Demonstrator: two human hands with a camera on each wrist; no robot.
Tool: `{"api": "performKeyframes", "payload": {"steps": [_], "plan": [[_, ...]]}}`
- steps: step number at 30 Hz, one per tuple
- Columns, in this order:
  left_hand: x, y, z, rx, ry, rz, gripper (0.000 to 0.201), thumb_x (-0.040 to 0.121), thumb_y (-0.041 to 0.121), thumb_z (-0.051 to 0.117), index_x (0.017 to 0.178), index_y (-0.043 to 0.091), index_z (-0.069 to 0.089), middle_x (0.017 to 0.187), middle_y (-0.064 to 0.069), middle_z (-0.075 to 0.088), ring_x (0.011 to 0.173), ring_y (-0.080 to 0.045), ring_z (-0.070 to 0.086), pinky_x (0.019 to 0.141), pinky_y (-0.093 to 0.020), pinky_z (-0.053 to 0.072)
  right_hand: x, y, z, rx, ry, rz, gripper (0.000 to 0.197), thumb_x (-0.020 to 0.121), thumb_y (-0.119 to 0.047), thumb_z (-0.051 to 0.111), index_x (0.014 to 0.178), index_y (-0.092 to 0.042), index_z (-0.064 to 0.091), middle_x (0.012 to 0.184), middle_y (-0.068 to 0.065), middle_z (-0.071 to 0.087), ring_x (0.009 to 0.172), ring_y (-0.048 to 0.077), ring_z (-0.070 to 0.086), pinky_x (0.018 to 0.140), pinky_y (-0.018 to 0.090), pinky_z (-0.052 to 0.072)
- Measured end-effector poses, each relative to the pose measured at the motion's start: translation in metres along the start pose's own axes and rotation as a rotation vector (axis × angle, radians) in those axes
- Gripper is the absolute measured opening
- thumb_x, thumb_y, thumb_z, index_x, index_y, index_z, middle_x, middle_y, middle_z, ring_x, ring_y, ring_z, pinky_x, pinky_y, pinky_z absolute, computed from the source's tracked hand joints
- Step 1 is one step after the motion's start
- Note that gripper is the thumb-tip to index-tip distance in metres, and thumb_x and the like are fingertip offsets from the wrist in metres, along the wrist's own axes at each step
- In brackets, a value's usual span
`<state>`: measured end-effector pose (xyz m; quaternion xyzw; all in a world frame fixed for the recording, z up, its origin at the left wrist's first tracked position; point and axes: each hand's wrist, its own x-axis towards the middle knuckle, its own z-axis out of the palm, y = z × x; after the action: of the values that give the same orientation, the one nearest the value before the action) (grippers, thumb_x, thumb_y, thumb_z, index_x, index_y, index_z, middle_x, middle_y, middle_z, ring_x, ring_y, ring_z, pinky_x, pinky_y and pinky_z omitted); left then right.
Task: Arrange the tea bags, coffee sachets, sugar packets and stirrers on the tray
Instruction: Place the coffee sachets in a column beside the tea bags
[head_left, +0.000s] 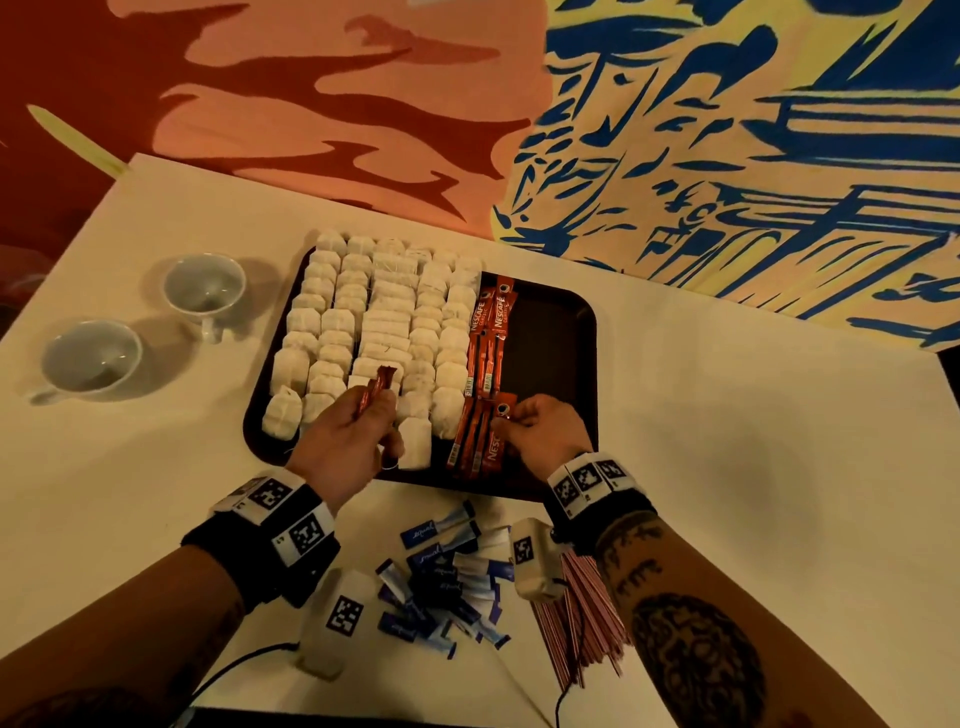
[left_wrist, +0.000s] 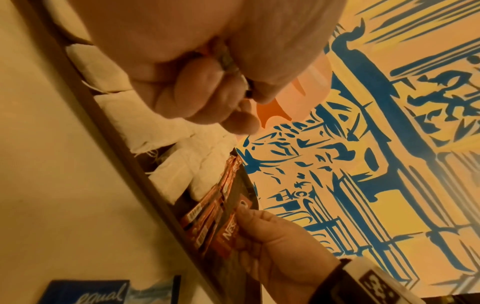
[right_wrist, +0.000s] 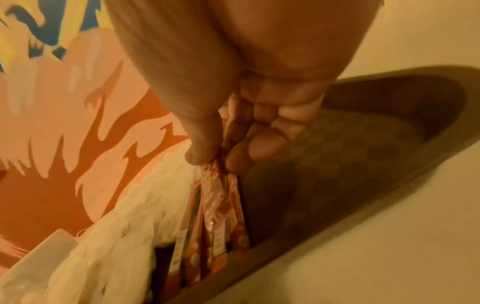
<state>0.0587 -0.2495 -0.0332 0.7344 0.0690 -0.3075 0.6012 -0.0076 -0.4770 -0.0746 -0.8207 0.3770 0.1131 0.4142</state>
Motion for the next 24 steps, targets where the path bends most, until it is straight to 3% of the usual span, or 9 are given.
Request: {"api": "performKeyframes", "payload": {"steps": [7,13,16,20,24], "plan": [[-0.001,-0.001,0.003,0.008,-0.057,-0.021,0.03,0.102,0.038,0.047,0.097,0.014,0.064,0.076,-0.001,0.067,0.051,-0.016,0.054,0.043,-0.023,0.035,0.001,0.0,0.019,0.093,-0.075,0.12,0.026,0.076,-0.034,0.085,0.086,-0.023,0.063,0.079,0.002,0.075,0.07,0.018,0.074,0.074,0.044,0.063],[-0.005,0.0,0.005,0.041,-0.078,-0.029,0.031,0.102,0.035,0.049,0.093,0.013,0.069,0.07,-0.004,0.051,0.059,-0.013,0.051,0.045,-0.023,0.038,-0.006,-0.002,0.018,0.12,-0.044,0.148,0.027,0.077,-0.029,0.085,0.089,-0.02,0.062,0.08,0.003,0.074,0.067,0.016,0.073,0.068,0.036,0.063],[-0.006,-0.001,0.006,0.07,-0.095,-0.025,0.029,0.101,0.035,0.051,0.093,0.016,0.071,0.069,-0.005,0.051,0.061,-0.014,0.052,0.045,-0.024,0.038,-0.009,-0.003,0.016,0.135,-0.037,0.159,0.029,0.077,-0.03,0.086,0.09,-0.021,0.062,0.081,0.001,0.073,0.068,0.014,0.073,0.069,0.034,0.063],[-0.006,-0.002,0.012,0.103,-0.135,0.015,0.02,0.099,0.033,0.055,0.098,0.018,0.07,0.068,-0.002,0.055,0.057,-0.013,0.052,0.043,-0.024,0.036,-0.011,-0.001,0.016,0.138,-0.044,0.159,0.031,0.075,-0.034,0.086,0.091,-0.022,0.062,0.08,0.0,0.074,0.07,0.014,0.073,0.072,0.039,0.063],[-0.005,-0.002,0.017,0.205,-0.079,0.115,0.007,0.092,0.029,0.067,0.087,0.025,0.065,0.063,0.0,0.066,0.047,-0.006,0.058,0.047,-0.025,0.043,-0.013,-0.005,0.009,0.038,0.025,0.138,0.035,0.079,-0.055,0.076,0.089,-0.025,0.061,0.081,-0.001,0.073,0.072,0.015,0.072,0.07,0.035,0.061]]}}
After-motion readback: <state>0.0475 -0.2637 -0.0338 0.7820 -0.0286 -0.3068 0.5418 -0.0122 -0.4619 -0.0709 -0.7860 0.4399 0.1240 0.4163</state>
